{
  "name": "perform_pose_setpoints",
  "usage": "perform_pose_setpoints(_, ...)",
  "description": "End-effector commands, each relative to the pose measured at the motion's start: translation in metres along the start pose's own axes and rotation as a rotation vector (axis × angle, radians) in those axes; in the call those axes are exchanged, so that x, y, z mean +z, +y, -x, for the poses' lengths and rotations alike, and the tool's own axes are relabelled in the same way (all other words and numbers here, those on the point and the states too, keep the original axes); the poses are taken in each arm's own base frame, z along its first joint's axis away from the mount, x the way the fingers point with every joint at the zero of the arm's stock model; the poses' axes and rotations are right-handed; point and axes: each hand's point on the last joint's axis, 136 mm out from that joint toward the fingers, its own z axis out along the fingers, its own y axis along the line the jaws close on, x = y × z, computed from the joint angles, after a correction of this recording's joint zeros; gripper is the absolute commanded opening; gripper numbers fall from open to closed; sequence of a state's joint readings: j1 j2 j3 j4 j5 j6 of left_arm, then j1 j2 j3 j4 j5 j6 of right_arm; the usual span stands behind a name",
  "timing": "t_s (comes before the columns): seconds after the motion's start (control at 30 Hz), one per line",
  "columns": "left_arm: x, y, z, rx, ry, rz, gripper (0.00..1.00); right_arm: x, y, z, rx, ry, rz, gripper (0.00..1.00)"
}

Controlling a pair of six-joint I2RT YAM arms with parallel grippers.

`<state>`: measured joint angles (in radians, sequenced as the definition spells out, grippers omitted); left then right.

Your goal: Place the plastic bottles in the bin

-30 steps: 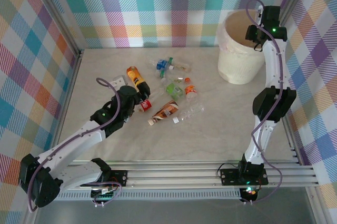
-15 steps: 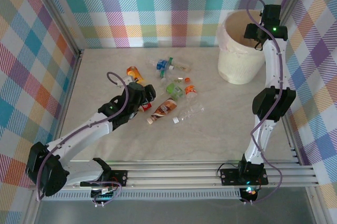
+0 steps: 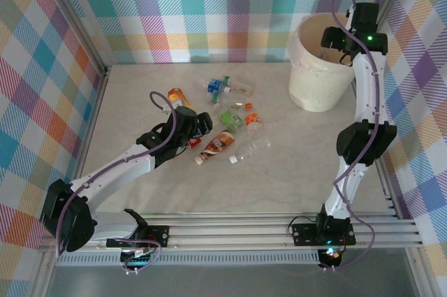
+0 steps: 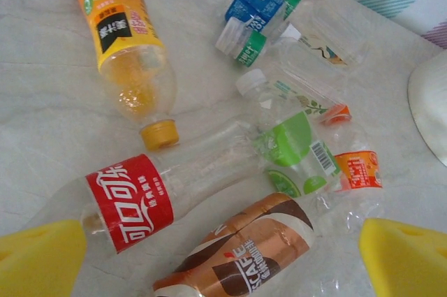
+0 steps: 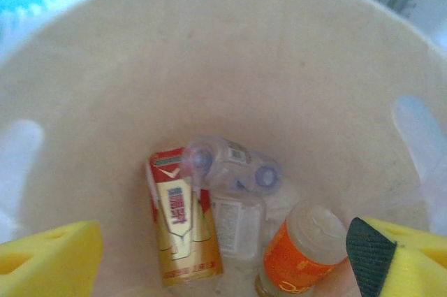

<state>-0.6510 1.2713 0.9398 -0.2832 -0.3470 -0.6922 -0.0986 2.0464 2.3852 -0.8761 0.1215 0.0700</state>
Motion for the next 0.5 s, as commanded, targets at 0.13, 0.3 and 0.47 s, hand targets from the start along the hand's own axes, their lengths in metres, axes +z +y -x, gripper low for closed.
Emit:
perform_pose_setpoints(0.13,0.009,-0.027,0.008,-0.012,0.011,-0.087,1.00,-0.063,0.044,0.024,0.054,-0.106,0.226,1.00)
perform_pose_setpoints(0.3,0.017,-0.033,0.005,-0.024,0.027,-0.102,1.00,-0.092,0.083,0.008,0.092,-0.110,0.392,1.00)
perform_pose_setpoints(0.47,0.019,-0.038,0.002,-0.025,0.036,-0.129,1.00,-0.116,0.118,-0.029,0.091,-0.132,0.512,1.00)
